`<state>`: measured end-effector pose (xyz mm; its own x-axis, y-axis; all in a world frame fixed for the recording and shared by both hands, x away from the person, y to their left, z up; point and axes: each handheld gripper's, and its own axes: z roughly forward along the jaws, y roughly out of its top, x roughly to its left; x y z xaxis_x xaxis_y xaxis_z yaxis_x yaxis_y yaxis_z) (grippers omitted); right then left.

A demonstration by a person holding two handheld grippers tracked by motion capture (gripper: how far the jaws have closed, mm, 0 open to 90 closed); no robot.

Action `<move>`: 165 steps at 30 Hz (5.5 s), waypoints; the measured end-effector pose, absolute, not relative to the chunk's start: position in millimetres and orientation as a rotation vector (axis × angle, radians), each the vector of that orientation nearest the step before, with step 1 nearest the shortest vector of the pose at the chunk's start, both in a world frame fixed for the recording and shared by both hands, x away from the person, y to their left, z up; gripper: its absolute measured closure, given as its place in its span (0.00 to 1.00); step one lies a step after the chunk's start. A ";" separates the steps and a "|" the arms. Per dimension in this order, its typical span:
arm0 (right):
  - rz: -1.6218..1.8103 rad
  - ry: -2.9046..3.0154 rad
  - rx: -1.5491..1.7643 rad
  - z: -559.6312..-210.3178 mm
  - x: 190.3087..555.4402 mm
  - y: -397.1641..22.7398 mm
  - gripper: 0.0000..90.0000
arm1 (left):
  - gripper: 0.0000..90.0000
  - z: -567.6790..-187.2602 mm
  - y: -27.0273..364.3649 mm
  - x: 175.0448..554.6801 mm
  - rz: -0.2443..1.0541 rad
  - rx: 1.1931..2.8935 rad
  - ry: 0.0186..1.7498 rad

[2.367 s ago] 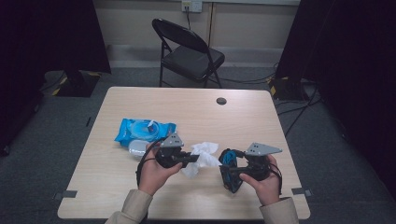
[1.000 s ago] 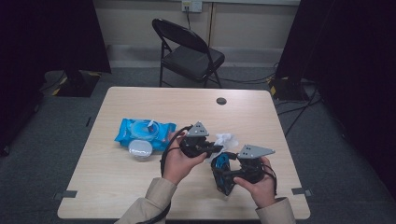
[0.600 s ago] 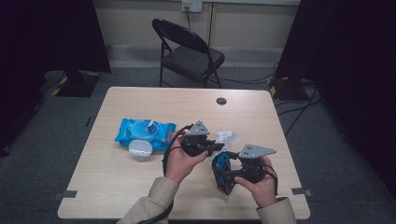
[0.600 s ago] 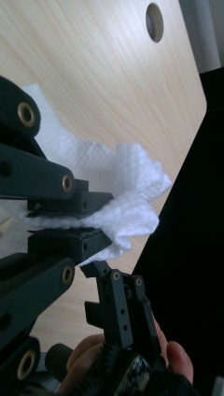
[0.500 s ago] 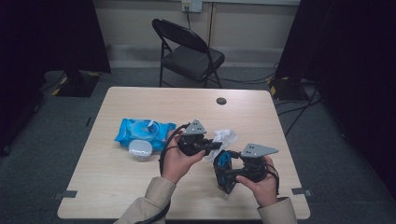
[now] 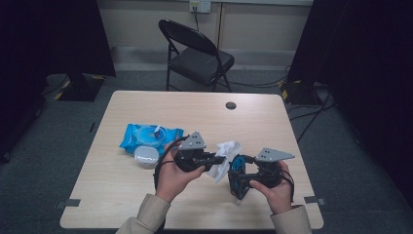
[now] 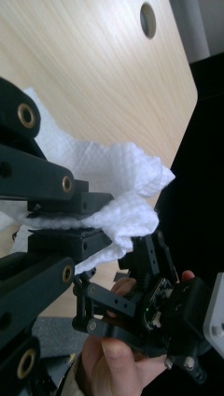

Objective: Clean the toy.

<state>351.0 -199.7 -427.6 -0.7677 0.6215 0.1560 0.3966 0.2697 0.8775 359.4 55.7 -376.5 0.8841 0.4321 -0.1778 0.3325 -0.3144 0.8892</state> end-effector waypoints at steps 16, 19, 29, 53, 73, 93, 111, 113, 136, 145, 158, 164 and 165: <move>1.514 2.358 0.880 -424.8 344.9 -187.2 0.30 | 0.92 -382.8 33.9 378.1 0.114 1.947 0.583; 1.505 2.365 0.862 -424.9 343.4 -183.6 0.30 | 0.92 -386.0 33.0 383.7 0.119 1.944 0.601; 1.542 2.350 0.855 -419.0 342.3 -186.6 0.30 | 0.94 -398.7 50.8 393.2 0.154 1.912 0.718; 1.554 2.353 0.845 -418.5 341.8 -186.2 0.30 | 0.94 -408.3 35.7 392.4 0.106 1.948 0.686; 1.521 2.278 0.975 -424.9 352.8 -209.8 0.30 | 0.95 -379.7 81.0 360.8 0.130 1.947 0.575; 1.514 2.316 0.890 -419.4 344.3 -189.8 0.30 | 0.95 -376.3 31.6 362.9 0.126 1.999 0.492; 1.535 2.341 0.858 -420.0 342.6 -186.1 0.30 | 0.94 -373.2 23.7 376.3 0.123 1.997 0.522; 1.535 2.338 0.857 -419.8 342.2 -185.4 0.30 | 0.94 -373.9 22.9 379.2 0.122 1.999 0.526; 1.563 2.371 0.810 -418.5 339.5 -180.2 0.30 | 0.92 -389.4 17.9 398.8 0.158 1.997 0.608; 1.574 2.350 0.812 -415.2 339.7 -185.0 0.30 | 0.93 -394.5 31.0 400.9 0.183 1.991 0.678; 1.568 2.313 0.860 -415.3 343.2 -196.1 0.30 | 0.95 -388.5 68.0 389.7 0.096 1.858 0.673; 1.576 2.304 0.864 -414.9 343.7 -196.2 0.30 | 0.95 -396.7 65.9 382.4 0.046 1.900 0.633; 1.576 2.301 0.861 -415.0 343.6 -196.2 0.30 | 0.95 -399.4 64.3 381.3 0.022 1.902 0.616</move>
